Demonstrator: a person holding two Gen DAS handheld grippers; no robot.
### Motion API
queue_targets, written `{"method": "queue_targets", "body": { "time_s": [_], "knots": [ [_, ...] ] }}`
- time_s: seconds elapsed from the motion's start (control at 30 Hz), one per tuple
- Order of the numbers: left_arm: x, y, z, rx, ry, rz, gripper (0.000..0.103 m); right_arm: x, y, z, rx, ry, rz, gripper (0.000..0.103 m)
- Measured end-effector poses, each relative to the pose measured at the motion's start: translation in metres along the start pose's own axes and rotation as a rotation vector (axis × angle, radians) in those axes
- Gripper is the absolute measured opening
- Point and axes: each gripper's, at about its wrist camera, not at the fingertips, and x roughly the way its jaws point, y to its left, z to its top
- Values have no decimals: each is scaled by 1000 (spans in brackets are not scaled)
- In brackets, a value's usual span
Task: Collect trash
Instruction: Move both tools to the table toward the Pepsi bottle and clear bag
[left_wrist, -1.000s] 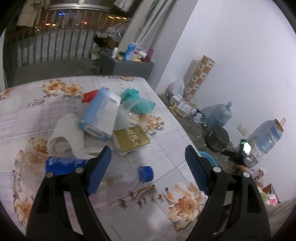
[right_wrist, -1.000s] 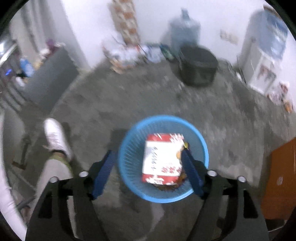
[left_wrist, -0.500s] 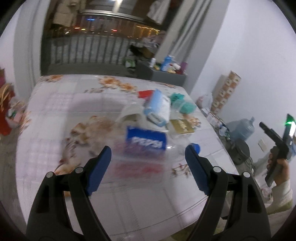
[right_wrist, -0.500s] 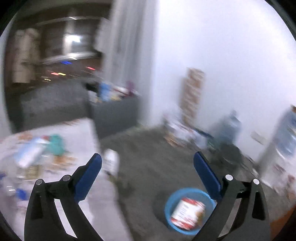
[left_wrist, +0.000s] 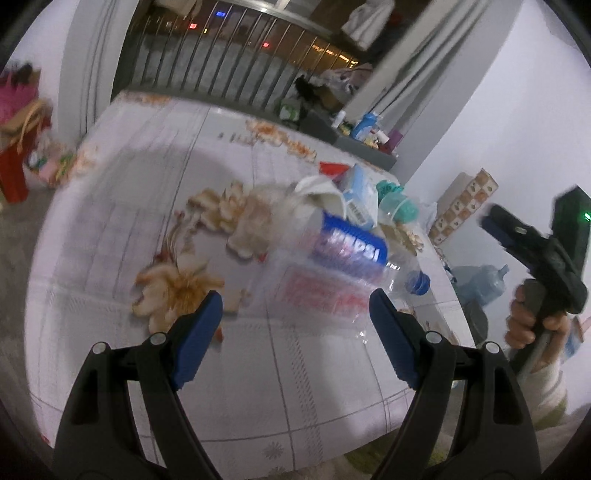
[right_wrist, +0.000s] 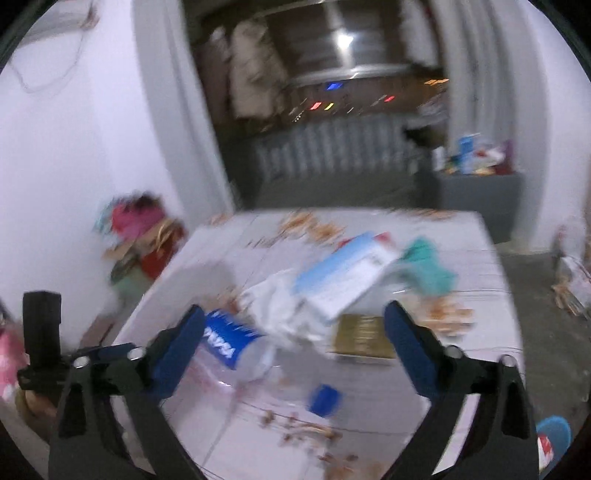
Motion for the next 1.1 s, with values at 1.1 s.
{"method": "queue_targets", "body": {
  "time_s": [1.1],
  "knots": [
    [77, 37, 11, -55, 107, -228, 55, 112, 19, -24, -6, 324, 196, 74]
  ]
}}
